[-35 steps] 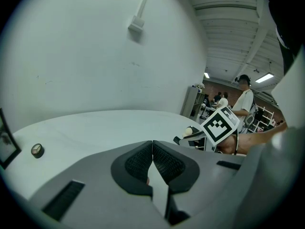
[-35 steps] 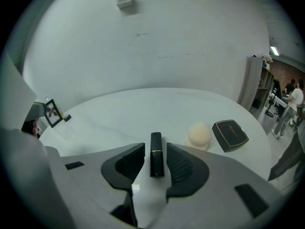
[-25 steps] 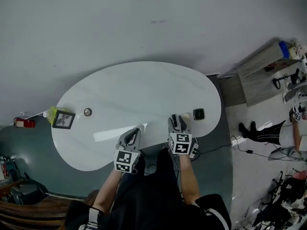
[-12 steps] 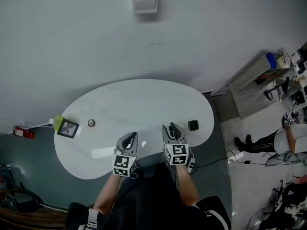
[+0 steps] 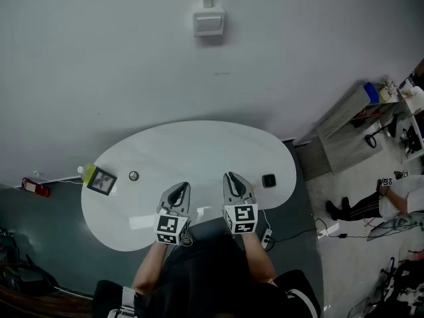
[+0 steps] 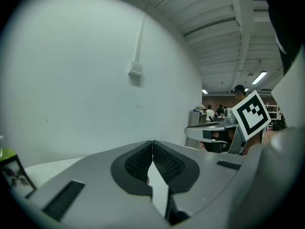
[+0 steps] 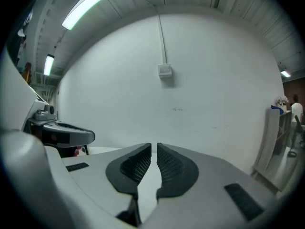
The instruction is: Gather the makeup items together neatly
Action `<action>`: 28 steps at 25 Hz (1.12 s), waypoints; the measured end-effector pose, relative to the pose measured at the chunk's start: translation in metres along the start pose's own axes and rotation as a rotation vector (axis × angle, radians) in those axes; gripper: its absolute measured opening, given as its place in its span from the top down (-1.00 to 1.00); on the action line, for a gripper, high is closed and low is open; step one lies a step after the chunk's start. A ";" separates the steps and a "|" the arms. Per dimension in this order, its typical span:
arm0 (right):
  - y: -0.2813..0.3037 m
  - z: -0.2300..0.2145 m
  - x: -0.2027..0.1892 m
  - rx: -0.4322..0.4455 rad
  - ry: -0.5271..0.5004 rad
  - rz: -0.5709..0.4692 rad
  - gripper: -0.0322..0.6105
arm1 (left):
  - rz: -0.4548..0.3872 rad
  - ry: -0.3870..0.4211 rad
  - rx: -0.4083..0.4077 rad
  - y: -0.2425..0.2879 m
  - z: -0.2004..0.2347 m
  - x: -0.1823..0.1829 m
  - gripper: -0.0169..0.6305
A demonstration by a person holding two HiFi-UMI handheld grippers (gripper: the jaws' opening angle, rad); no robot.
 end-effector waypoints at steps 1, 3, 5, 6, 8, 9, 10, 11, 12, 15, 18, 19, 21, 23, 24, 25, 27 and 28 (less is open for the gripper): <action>0.000 0.003 0.002 0.007 -0.002 -0.010 0.73 | -0.006 0.002 0.004 -0.001 0.001 0.002 0.89; 0.001 0.007 0.005 0.025 -0.004 -0.022 0.76 | -0.016 0.004 0.011 -0.004 0.003 0.004 0.89; 0.003 0.012 0.008 0.043 -0.009 -0.024 0.78 | -0.027 0.004 0.018 -0.005 0.006 0.007 0.89; 0.004 0.014 0.008 0.050 -0.012 -0.023 0.78 | -0.033 0.004 0.021 -0.006 0.007 0.009 0.89; 0.005 0.017 0.010 0.059 -0.018 -0.022 0.78 | -0.042 0.007 0.027 -0.007 0.010 0.012 0.89; 0.006 0.018 0.011 0.061 -0.021 -0.021 0.79 | -0.046 0.009 0.030 -0.007 0.012 0.013 0.89; 0.007 0.019 0.011 0.063 -0.023 -0.020 0.79 | -0.049 0.009 0.034 -0.008 0.013 0.014 0.89; 0.008 0.019 0.012 0.065 -0.025 -0.018 0.78 | -0.051 0.010 0.038 -0.008 0.014 0.015 0.89; 0.010 0.020 0.013 0.069 -0.028 -0.018 0.79 | -0.052 0.011 0.042 -0.008 0.016 0.016 0.89; 0.014 0.021 0.013 0.077 -0.031 -0.014 0.79 | -0.053 0.011 0.055 -0.008 0.020 0.017 0.89; 0.016 0.021 0.012 0.081 -0.029 -0.008 0.79 | -0.047 0.014 0.071 -0.009 0.022 0.015 0.89; 0.017 0.021 0.011 0.082 -0.029 -0.007 0.79 | -0.044 0.018 0.074 -0.009 0.022 0.015 0.89; 0.017 0.022 0.010 0.087 -0.031 -0.001 0.79 | -0.037 0.027 0.080 -0.009 0.022 0.014 0.89; 0.018 0.023 0.009 0.092 -0.032 0.005 0.79 | -0.033 0.027 0.083 -0.008 0.022 0.013 0.89; 0.018 0.024 0.008 0.093 -0.031 0.007 0.79 | -0.034 0.021 0.081 -0.008 0.022 0.013 0.89; 0.018 0.024 0.008 0.095 -0.031 0.009 0.79 | -0.037 0.014 0.078 -0.008 0.022 0.013 0.89; 0.019 0.025 0.007 0.104 -0.028 0.012 0.79 | -0.041 0.004 0.078 -0.008 0.023 0.012 0.89; 0.020 0.025 0.007 0.111 -0.027 0.016 0.79 | -0.040 0.002 0.082 -0.009 0.024 0.012 0.89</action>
Point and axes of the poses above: the fingertips, and each gripper's own axes: y forward along the fingers, z to its left, x out of its top, the point moved 9 cm from there along -y, backward along the fingers, and after that the axes turned 8 degrees about -z, right-handed, at the moved point
